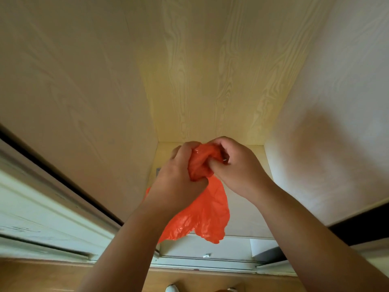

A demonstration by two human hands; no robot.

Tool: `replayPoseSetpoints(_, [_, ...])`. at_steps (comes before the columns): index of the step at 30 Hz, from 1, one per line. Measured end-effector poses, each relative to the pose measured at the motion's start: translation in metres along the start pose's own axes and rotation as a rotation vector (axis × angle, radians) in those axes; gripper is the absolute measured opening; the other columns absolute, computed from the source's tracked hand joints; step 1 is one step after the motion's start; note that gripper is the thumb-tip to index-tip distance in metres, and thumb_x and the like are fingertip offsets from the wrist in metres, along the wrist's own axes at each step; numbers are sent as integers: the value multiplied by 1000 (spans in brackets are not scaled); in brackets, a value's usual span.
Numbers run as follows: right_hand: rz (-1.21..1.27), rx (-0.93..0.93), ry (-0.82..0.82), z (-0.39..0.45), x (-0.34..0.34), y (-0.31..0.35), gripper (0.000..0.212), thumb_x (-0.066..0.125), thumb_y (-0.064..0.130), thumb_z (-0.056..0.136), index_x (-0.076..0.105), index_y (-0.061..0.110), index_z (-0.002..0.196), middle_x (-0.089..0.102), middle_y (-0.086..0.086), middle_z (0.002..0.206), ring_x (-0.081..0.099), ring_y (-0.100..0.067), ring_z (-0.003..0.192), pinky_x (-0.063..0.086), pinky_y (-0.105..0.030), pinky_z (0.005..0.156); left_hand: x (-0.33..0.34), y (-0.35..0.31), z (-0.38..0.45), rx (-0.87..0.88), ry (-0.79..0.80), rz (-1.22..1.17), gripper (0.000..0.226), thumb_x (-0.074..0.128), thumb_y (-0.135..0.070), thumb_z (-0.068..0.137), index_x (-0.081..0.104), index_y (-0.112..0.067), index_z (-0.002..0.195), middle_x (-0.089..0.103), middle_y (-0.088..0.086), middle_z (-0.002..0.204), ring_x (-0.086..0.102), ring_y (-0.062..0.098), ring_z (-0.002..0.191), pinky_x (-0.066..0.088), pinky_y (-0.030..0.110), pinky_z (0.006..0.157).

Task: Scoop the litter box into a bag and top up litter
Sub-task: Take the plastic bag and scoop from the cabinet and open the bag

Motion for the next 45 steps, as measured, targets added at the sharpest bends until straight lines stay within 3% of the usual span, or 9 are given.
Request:
replayPoseSetpoints(4, [277,154,143,-1,21,-2,16,60,15,89,73,22,92,76,-4,87,71,-18,82,57,-43,80,-2,0,-3,55,-41,47,111,88,-60,55,30,-56,149,31,-18,141,40,3,133,46,30,103])
replayPoseSetpoints(7, [452,248,317,2,32,-10,21,58,13,84,76,13,95,76,-16,99,73,-27,94,55,-48,92,-6,8,-3,137,-25,-53,81,93,-34,67,57,-38,140,38,-12,152,39,-7,138,43,11,101])
replayPoseSetpoints(10, [450,277,438,4,36,-18,17,68,22,90,79,17,102,77,-11,105,70,-21,101,52,-44,96,-14,22,-8,142,-70,-48,42,84,-5,78,75,-24,114,64,-14,124,57,-5,120,44,8,95])
replayPoseSetpoints(14, [260,298,391,13,52,-35,7,71,29,93,76,29,99,78,0,100,71,-12,95,54,-37,91,-23,56,-7,1,-153,88,23,76,-8,82,77,-25,98,67,-17,101,60,-7,98,39,1,83])
replayPoseSetpoints(17, [34,285,297,26,67,-56,14,71,35,91,74,27,102,73,8,93,67,-12,86,50,-26,70,-32,88,-1,-86,-155,220,20,75,-10,83,77,-23,98,67,-8,102,59,-1,89,36,-2,78])
replayPoseSetpoints(20, [-135,261,335,36,87,-82,20,69,32,94,72,22,111,70,8,104,59,-8,79,39,-20,60,-38,115,2,-146,-141,304,20,72,-12,83,75,-24,99,66,-3,103,62,13,95,43,12,82])
replayPoseSetpoints(26, [-405,266,463,57,133,-134,47,66,33,96,56,22,141,53,0,147,56,-18,127,40,-22,94,-35,155,-2,-278,-95,310,19,72,-21,85,74,-26,103,64,2,109,65,22,100,53,35,93])
replayPoseSetpoints(40, [-487,361,506,119,244,-235,78,69,27,87,34,18,155,41,-9,157,41,-33,143,40,-37,113,-14,220,35,-331,-107,311,17,72,-24,81,74,-29,97,71,-2,100,65,14,94,50,25,83])
replayPoseSetpoints(45, [-618,301,593,146,271,-251,81,59,23,98,10,9,161,16,-10,168,15,-25,156,16,-36,122,-8,238,42,-331,-92,318,19,73,-26,82,74,-30,100,70,-3,104,64,14,99,49,26,88])
Point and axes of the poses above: each hand's wrist, its own z-axis towards the middle knuckle, its own x-axis out of the palm, y = z × x, the point moved 2 cm from there along z, towards the middle knuckle
